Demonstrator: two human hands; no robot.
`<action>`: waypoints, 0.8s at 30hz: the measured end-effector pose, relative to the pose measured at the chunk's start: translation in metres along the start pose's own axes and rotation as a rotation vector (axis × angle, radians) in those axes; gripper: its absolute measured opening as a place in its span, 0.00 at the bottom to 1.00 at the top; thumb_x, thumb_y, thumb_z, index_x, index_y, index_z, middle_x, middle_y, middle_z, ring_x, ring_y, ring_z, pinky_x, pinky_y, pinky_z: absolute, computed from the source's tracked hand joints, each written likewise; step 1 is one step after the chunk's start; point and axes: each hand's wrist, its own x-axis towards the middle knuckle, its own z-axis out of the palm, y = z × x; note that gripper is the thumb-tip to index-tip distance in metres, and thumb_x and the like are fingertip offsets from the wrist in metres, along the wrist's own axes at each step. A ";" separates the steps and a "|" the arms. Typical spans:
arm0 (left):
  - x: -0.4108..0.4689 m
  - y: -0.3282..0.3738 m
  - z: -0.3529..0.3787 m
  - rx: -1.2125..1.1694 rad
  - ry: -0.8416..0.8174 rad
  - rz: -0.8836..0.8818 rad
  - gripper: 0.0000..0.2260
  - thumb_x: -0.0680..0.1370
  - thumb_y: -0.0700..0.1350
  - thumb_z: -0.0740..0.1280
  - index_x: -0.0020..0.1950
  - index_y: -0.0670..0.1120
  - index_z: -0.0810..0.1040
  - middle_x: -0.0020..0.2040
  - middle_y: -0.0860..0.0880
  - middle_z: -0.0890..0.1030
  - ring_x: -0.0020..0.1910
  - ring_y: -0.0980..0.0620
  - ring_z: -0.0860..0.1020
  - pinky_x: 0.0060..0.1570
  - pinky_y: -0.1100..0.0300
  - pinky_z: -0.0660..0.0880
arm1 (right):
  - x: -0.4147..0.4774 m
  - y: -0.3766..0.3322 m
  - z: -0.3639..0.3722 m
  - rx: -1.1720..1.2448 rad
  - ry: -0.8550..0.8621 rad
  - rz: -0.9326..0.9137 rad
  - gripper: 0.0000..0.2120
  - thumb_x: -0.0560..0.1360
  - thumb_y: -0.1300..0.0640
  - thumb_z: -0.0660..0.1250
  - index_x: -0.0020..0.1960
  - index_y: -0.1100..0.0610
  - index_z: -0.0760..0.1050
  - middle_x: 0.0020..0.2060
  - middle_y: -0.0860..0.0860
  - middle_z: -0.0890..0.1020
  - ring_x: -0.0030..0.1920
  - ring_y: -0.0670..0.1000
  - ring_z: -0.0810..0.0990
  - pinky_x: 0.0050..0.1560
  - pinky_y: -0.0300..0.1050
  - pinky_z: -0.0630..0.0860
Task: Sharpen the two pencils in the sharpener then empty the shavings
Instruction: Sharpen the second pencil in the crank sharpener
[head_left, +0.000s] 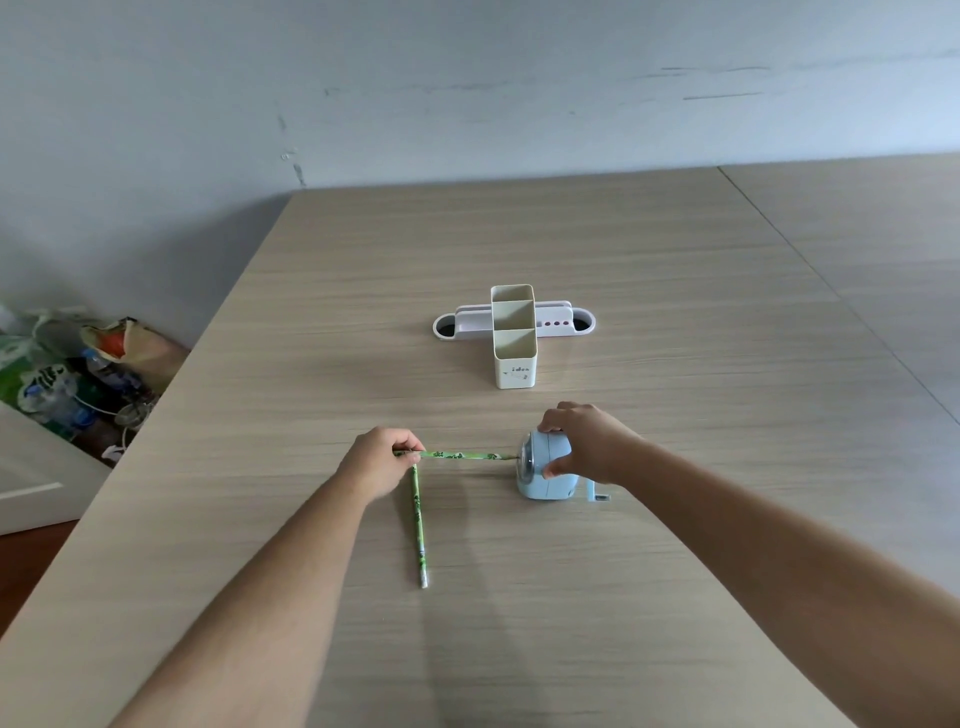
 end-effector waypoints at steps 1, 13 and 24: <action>-0.001 0.002 0.001 -0.010 -0.003 0.005 0.05 0.77 0.40 0.68 0.47 0.46 0.83 0.44 0.49 0.81 0.47 0.51 0.76 0.47 0.63 0.67 | 0.000 0.000 0.000 0.000 0.000 -0.002 0.28 0.66 0.51 0.75 0.63 0.56 0.71 0.57 0.54 0.76 0.57 0.54 0.74 0.49 0.42 0.67; -0.005 0.039 0.029 -0.085 -0.057 0.046 0.07 0.77 0.37 0.68 0.52 0.40 0.84 0.49 0.44 0.85 0.45 0.55 0.77 0.43 0.68 0.68 | 0.002 0.004 0.007 0.018 0.044 -0.016 0.27 0.67 0.53 0.75 0.63 0.56 0.72 0.58 0.54 0.76 0.57 0.56 0.74 0.53 0.46 0.70; -0.003 0.060 0.025 0.270 -0.101 0.152 0.18 0.73 0.50 0.68 0.63 0.58 0.75 0.61 0.56 0.78 0.64 0.52 0.74 0.62 0.52 0.70 | -0.002 0.013 -0.001 0.113 0.017 -0.011 0.33 0.67 0.49 0.74 0.67 0.56 0.68 0.61 0.54 0.76 0.61 0.54 0.74 0.60 0.46 0.69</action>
